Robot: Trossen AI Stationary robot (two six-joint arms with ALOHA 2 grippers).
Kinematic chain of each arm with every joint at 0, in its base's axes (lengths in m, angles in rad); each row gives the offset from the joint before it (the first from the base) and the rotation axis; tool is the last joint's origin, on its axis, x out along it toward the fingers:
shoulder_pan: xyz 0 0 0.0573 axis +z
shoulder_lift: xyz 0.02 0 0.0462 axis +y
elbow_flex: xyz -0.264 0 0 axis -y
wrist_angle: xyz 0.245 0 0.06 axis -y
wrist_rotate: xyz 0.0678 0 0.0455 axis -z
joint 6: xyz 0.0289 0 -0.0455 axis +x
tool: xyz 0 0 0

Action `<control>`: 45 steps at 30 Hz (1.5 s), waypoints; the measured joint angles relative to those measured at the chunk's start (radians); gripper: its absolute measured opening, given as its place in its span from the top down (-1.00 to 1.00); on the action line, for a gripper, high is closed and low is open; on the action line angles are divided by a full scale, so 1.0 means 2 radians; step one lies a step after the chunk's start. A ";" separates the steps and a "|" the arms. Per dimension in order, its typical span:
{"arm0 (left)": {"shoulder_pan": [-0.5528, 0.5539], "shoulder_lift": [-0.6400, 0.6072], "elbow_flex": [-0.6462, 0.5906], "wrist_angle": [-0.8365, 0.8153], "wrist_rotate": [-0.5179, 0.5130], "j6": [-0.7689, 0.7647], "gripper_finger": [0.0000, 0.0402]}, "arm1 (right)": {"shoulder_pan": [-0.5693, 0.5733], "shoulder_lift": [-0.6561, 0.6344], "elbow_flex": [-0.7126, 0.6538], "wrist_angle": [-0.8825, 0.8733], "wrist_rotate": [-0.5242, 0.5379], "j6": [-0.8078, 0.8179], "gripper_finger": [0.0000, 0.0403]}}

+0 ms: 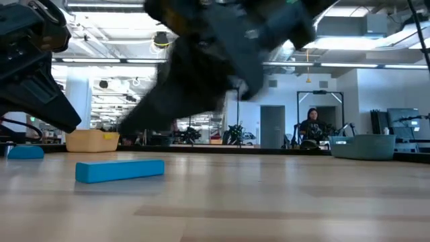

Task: Sort & place blocks by color
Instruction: Put the bottom blue block into the green bin

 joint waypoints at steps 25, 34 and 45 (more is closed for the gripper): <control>0.002 0.020 0.000 0.181 0.000 0.212 0.29 | -0.053 0.036 0.001 -0.020 -0.053 0.089 0.55; 0.002 0.020 0.000 0.216 0.005 0.296 0.01 | -0.015 0.012 -0.002 -0.025 0.109 0.049 0.55; 0.002 0.019 0.000 0.217 -0.018 0.304 -0.21 | 0.042 -0.004 -0.001 -0.020 0.204 -0.028 0.55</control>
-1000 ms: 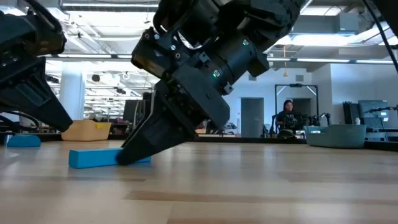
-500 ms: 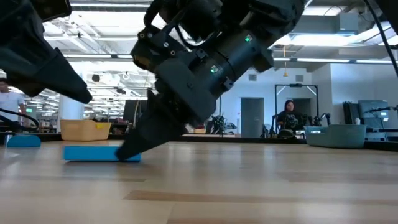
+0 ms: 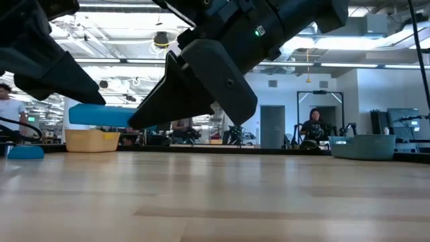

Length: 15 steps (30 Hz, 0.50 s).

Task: Sort & place blocks by color
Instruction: Put the bottom blue block into the green bin

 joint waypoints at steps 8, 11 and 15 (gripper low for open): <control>0.000 0.002 0.000 0.017 0.037 0.029 -0.21 | 0.000 0.000 0.022 -0.003 -0.002 -0.001 0.55; -0.002 0.014 0.000 0.040 0.025 0.065 -0.18 | 0.003 0.000 0.033 -0.006 -0.015 -0.001 0.55; -0.003 0.038 0.000 0.069 0.012 0.099 -0.07 | 0.009 -0.001 0.045 -0.014 -0.020 0.004 0.55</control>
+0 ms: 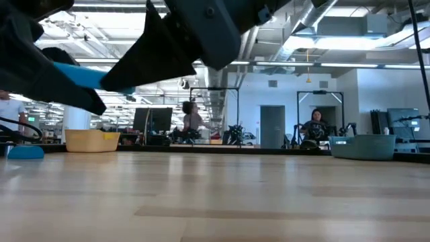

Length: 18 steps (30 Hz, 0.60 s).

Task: Sort & place blocks by color
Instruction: Put the bottom blue block into the green bin

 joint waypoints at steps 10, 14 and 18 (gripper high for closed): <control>-0.010 0.005 0.025 -0.008 -0.016 0.058 0.40 | -0.008 0.000 0.002 -0.025 -0.016 0.052 0.55; -0.008 0.005 0.029 -0.011 -0.015 0.071 0.49 | -0.011 0.000 0.002 -0.024 -0.036 0.058 0.55; -0.007 0.005 0.031 -0.028 -0.011 0.055 0.57 | -0.010 0.000 0.002 -0.024 -0.035 0.058 0.55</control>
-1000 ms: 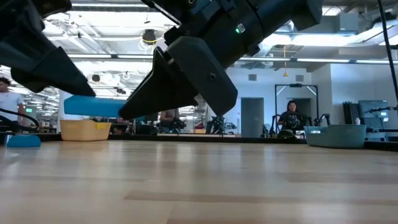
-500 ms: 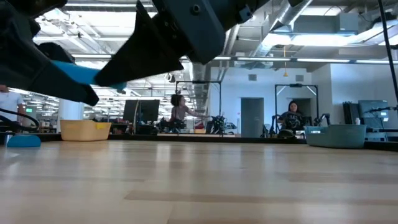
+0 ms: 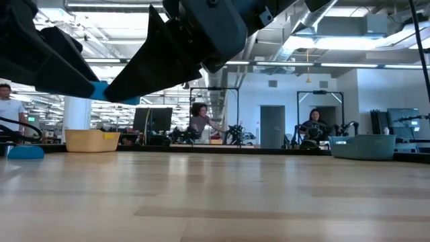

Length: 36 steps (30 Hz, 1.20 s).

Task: Sort & place blocks by color
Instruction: Put the bottom blue block into the green bin

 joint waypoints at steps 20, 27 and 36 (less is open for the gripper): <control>-0.020 -0.010 0.263 -0.640 0.374 -0.269 0.59 | 0.014 -0.005 0.010 -0.009 0.047 0.046 -0.38; -0.065 -0.010 0.307 -0.654 0.470 -0.342 0.58 | 0.009 -0.005 0.010 -0.021 0.049 0.056 -0.39; -0.106 -0.010 0.208 -0.644 0.568 -0.413 0.46 | 0.009 -0.005 0.010 -0.025 0.048 0.057 -0.40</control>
